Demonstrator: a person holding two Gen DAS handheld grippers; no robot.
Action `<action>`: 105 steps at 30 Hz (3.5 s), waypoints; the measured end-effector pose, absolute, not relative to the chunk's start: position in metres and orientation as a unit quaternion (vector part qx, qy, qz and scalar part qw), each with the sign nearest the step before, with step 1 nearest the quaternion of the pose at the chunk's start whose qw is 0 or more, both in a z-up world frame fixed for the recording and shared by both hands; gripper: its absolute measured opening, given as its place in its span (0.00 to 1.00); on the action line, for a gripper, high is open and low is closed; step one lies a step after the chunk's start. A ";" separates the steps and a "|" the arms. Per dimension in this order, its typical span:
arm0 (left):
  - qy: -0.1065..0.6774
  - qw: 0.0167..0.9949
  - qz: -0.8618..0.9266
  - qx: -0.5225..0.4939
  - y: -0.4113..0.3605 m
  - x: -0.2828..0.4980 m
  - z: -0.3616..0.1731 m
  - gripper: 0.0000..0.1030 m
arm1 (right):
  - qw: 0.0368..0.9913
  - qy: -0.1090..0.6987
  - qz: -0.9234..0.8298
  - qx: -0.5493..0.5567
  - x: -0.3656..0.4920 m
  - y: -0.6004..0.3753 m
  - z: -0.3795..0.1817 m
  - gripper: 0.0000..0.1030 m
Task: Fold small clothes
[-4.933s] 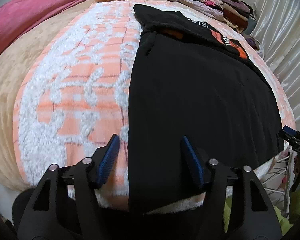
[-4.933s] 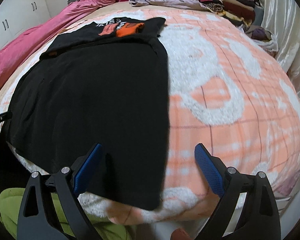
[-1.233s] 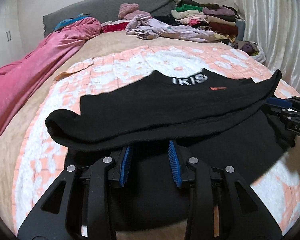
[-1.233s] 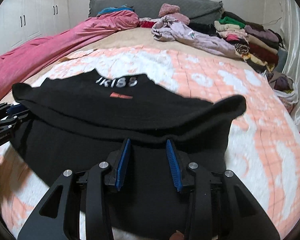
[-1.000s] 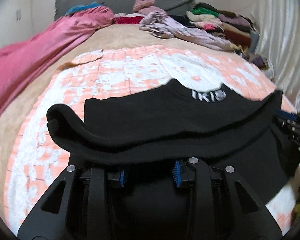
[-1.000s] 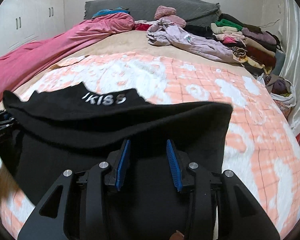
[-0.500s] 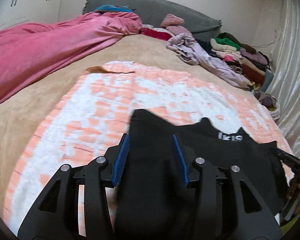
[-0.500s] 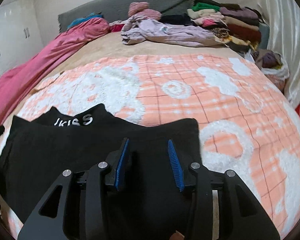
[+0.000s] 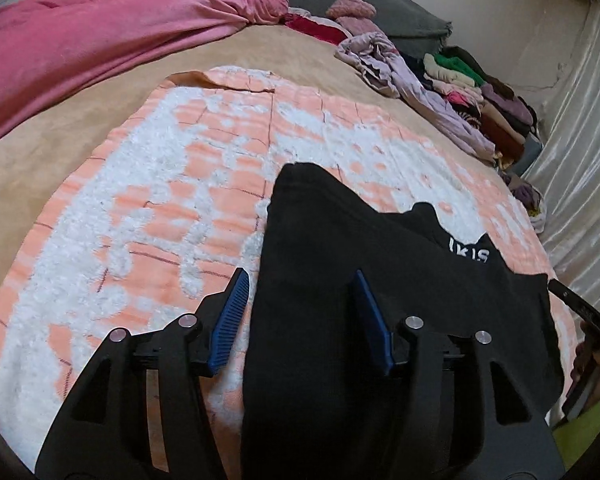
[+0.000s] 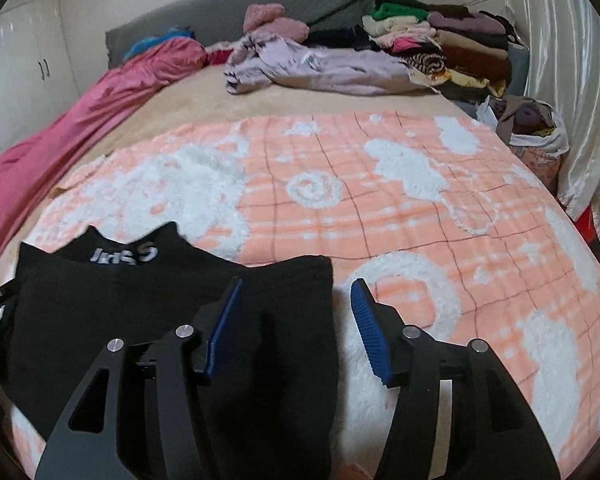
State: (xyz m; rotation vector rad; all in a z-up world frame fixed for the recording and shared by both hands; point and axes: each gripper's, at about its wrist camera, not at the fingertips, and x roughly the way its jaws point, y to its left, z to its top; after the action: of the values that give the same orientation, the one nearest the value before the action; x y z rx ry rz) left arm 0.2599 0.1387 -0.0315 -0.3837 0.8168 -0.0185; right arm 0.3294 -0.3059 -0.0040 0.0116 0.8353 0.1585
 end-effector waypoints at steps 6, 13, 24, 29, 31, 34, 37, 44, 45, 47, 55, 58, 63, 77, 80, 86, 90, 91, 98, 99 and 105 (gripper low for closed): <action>0.389 0.904 -0.010 -0.175 0.136 0.258 -0.033 0.13 | 0.898 0.430 0.092 0.026 0.344 -0.306 -0.021 0.30; 0.346 0.919 -0.027 -0.189 0.142 0.248 -0.012 0.03 | 0.917 0.386 0.098 0.009 0.330 -0.301 -0.003 0.09; 0.349 0.926 -0.001 -0.147 0.134 0.259 -0.020 0.04 | 0.910 0.407 0.075 0.006 0.354 -0.303 -0.023 0.09; 0.375 0.914 0.014 -0.153 0.141 0.263 -0.039 0.10 | 0.909 0.411 0.064 -0.007 0.354 -0.301 -0.032 0.12; 0.375 0.915 0.015 -0.151 0.142 0.263 -0.039 0.11 | 0.908 0.414 0.056 -0.012 0.354 -0.300 -0.034 0.13; 0.373 0.916 0.019 -0.146 0.142 0.261 -0.040 0.13 | 0.905 0.423 0.046 -0.013 0.356 -0.302 -0.038 0.18; 0.369 0.918 0.029 -0.143 0.143 0.256 -0.035 0.19 | 0.905 0.424 0.038 -0.007 0.356 -0.305 -0.037 0.28; 0.366 0.919 0.035 -0.142 0.140 0.246 -0.023 0.21 | 0.906 0.423 0.032 0.009 0.349 -0.313 -0.030 0.40; 0.365 0.919 0.035 -0.142 0.140 0.244 -0.021 0.24 | 0.907 0.421 0.033 0.009 0.346 -0.313 -0.028 0.41; 0.362 0.921 0.038 -0.139 0.139 0.239 -0.017 0.28 | 0.908 0.418 0.034 0.008 0.342 -0.312 -0.025 0.43; 0.349 0.926 0.043 -0.137 0.137 0.222 0.002 0.36 | 0.918 0.392 0.057 0.016 0.311 -0.310 -0.004 0.48; 0.342 0.929 0.041 -0.134 0.135 0.216 0.008 0.40 | 0.921 0.384 0.066 0.016 0.298 -0.308 0.002 0.50; 0.337 0.931 0.040 -0.132 0.131 0.207 0.014 0.45 | 0.925 0.370 0.087 0.019 0.274 -0.302 0.013 0.52; 0.340 0.935 0.022 -0.098 0.108 0.182 0.016 0.52 | 0.923 0.363 0.124 0.001 0.214 -0.281 0.011 0.52; 0.339 0.936 0.018 -0.091 0.105 0.176 0.017 0.53 | 0.922 0.366 0.127 -0.009 0.204 -0.274 0.006 0.52; 0.348 0.934 0.011 -0.081 0.100 0.166 0.012 0.54 | 0.920 0.368 0.134 -0.024 0.191 -0.264 0.001 0.52; 0.357 0.931 0.010 -0.074 0.098 0.162 0.006 0.54 | 0.917 0.373 0.139 -0.024 0.188 -0.261 -0.002 0.52; 0.359 0.930 0.009 -0.072 0.097 0.162 0.004 0.54 | 0.916 0.375 0.140 -0.025 0.188 -0.260 -0.003 0.52; 0.422 0.905 0.022 -0.052 0.096 0.167 -0.025 0.54 | 0.901 0.414 0.129 -0.014 0.198 -0.266 -0.022 0.52; 0.427 0.903 0.022 -0.053 0.097 0.167 -0.029 0.56 | 0.898 0.421 0.126 -0.012 0.200 -0.269 -0.028 0.52; 0.438 0.897 0.020 -0.056 0.101 0.166 -0.038 0.59 | 0.897 0.423 0.126 -0.012 0.199 -0.273 -0.037 0.52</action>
State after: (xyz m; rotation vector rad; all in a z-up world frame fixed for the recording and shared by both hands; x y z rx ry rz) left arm 0.1659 0.1005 -0.0376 -0.1152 0.9084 0.0416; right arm 0.1993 -0.2729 -0.0372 -0.0238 0.8757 0.2609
